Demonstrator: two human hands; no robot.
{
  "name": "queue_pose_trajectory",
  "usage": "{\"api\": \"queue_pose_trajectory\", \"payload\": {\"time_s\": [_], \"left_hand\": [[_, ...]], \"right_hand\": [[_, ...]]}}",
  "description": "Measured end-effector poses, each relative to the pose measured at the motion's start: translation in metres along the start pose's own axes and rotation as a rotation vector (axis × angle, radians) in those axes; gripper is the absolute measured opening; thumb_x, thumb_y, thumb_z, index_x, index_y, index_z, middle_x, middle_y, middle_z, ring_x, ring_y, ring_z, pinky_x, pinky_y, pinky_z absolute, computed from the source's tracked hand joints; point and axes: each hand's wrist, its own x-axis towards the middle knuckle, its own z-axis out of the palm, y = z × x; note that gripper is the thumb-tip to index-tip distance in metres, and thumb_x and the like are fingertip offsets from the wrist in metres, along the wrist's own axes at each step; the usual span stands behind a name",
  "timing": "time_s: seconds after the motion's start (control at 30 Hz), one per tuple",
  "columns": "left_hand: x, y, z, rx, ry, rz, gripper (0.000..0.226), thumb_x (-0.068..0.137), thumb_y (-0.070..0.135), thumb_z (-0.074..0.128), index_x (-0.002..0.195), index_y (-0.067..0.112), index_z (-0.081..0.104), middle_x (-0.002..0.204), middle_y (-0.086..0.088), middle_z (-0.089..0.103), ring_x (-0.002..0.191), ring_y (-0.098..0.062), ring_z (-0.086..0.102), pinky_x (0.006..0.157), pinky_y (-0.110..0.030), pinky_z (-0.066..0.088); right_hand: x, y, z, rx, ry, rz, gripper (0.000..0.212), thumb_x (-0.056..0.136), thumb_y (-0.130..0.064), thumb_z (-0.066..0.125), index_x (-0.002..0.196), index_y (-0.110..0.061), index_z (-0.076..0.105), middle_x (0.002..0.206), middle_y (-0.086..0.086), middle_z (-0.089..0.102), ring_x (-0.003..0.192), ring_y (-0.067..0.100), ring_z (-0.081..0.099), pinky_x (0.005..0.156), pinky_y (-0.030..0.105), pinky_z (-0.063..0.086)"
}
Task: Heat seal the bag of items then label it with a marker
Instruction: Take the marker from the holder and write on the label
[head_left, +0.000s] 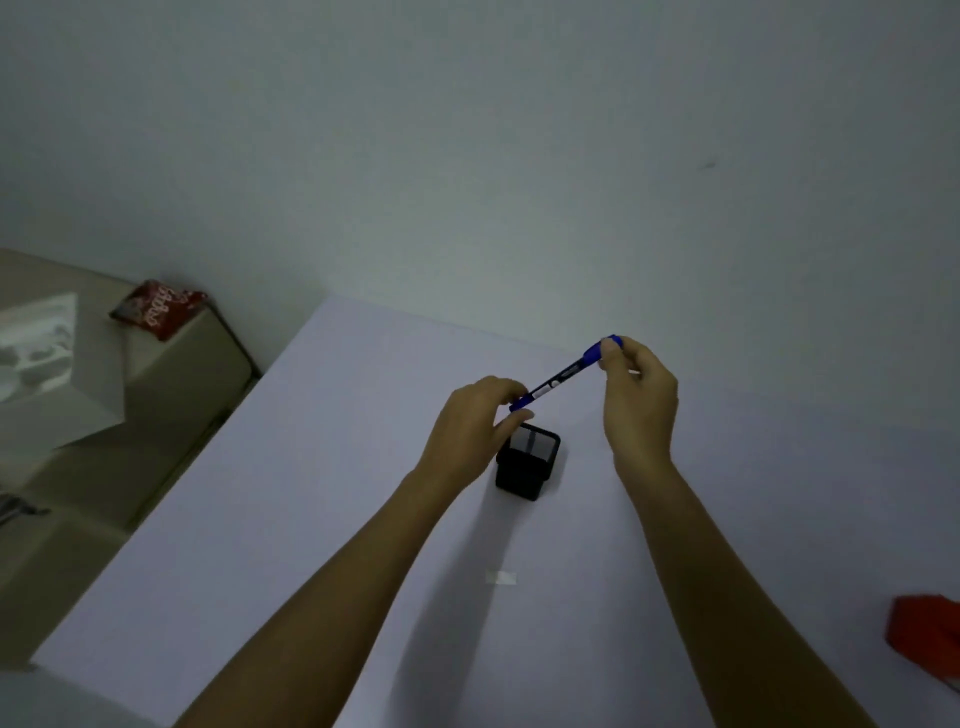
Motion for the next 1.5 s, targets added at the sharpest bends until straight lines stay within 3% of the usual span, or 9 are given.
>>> {"api": "queue_pose_trajectory", "payload": {"time_s": [0.07, 0.17, 0.43, 0.57, 0.7, 0.87, 1.1, 1.27, 1.5], "left_hand": [[0.004, 0.01, -0.011, -0.033, 0.034, 0.013, 0.017, 0.091, 0.024, 0.062, 0.105, 0.014, 0.065, 0.099, 0.0, 0.067, 0.089, -0.01, 0.061, 0.081, -0.023, 0.049], [0.004, 0.025, -0.021, -0.03, 0.035, 0.038, 0.014, 0.093, 0.021, 0.059, 0.102, 0.012, 0.064, 0.095, -0.003, 0.065, 0.086, -0.015, 0.06, 0.08, -0.032, 0.051], [-0.015, 0.039, -0.042, -0.038, -0.071, 0.096, 0.021, 0.097, 0.021, 0.052, 0.109, 0.011, 0.066, 0.097, -0.003, 0.069, 0.087, -0.016, 0.061, 0.078, -0.028, 0.048], [-0.044, -0.011, -0.07, 0.02, -0.241, -0.053, 0.02, 0.097, 0.018, 0.052, 0.1, 0.014, 0.071, 0.083, 0.004, 0.07, 0.072, 0.002, 0.062, 0.078, -0.023, 0.049], [-0.086, -0.069, -0.099, -0.016, -0.261, -0.318, 0.01, 0.091, 0.023, 0.062, 0.085, 0.028, 0.068, 0.08, 0.011, 0.072, 0.078, 0.008, 0.065, 0.071, -0.017, 0.047], [-0.076, -0.069, -0.063, -0.354, -0.073, -0.47, 0.015, 0.089, 0.021, 0.065, 0.094, 0.008, 0.066, 0.085, -0.001, 0.068, 0.074, -0.016, 0.066, 0.073, -0.029, 0.051], [-0.074, -0.102, 0.016, -0.547, -0.078, -0.862, 0.013, 0.086, 0.012, 0.067, 0.094, 0.001, 0.065, 0.086, -0.011, 0.064, 0.065, -0.017, 0.06, 0.069, -0.029, 0.053], [-0.078, -0.113, 0.061, -0.504, -0.151, -0.912, 0.01, 0.085, 0.01, 0.068, 0.08, 0.008, 0.06, 0.076, -0.006, 0.063, 0.06, -0.015, 0.06, 0.056, -0.022, 0.049], [-0.078, -0.125, 0.088, -0.373, -0.195, -0.922, 0.012, 0.085, 0.016, 0.068, 0.075, 0.011, 0.063, 0.077, -0.006, 0.066, 0.069, -0.019, 0.061, 0.068, -0.027, 0.051]], "right_hand": [[-0.002, -0.012, -0.001, 0.129, 0.017, 0.07, 0.019, 0.094, -0.033, 0.056, 0.101, -0.019, 0.066, 0.085, -0.006, 0.065, 0.076, 0.009, 0.056, 0.074, 0.025, 0.047], [-0.011, -0.02, -0.004, 0.229, -0.088, 0.172, 0.023, 0.09, -0.037, 0.061, 0.093, -0.015, 0.064, 0.075, -0.004, 0.061, 0.056, 0.01, 0.044, 0.057, 0.025, 0.041], [-0.029, -0.014, -0.01, 0.21, -0.304, 0.214, 0.021, 0.093, -0.023, 0.057, 0.076, -0.011, 0.064, 0.056, 0.0, 0.052, 0.046, 0.008, 0.042, 0.045, 0.018, 0.035], [0.011, -0.017, -0.05, 0.528, 0.02, 0.303, 0.031, 0.095, -0.014, 0.051, 0.064, -0.016, 0.052, 0.04, -0.007, 0.04, 0.03, 0.002, 0.032, 0.031, 0.013, 0.024], [0.039, -0.041, -0.099, 0.533, -0.022, 0.192, 0.021, 0.094, -0.021, 0.056, 0.075, -0.013, 0.058, 0.052, -0.006, 0.047, 0.041, 0.002, 0.039, 0.038, 0.015, 0.03], [0.005, -0.024, -0.07, 0.543, -0.182, 0.277, 0.019, 0.094, -0.023, 0.056, 0.079, -0.012, 0.062, 0.054, -0.005, 0.05, 0.044, 0.004, 0.039, 0.041, 0.016, 0.031], [-0.039, 0.018, -0.044, 0.354, -0.287, 0.392, 0.022, 0.094, -0.024, 0.056, 0.095, -0.005, 0.068, 0.063, 0.001, 0.053, 0.049, 0.006, 0.045, 0.052, 0.021, 0.035], [-0.052, 0.037, -0.051, 0.291, -0.366, 0.415, 0.019, 0.092, -0.022, 0.06, 0.097, -0.008, 0.07, 0.078, 0.007, 0.069, 0.058, 0.011, 0.06, 0.059, 0.022, 0.05], [-0.06, 0.064, -0.064, 0.208, -0.398, 0.424, 0.004, 0.087, -0.012, 0.066, 0.088, -0.012, 0.07, 0.074, 0.002, 0.066, 0.067, 0.012, 0.063, 0.067, 0.023, 0.055]]}}
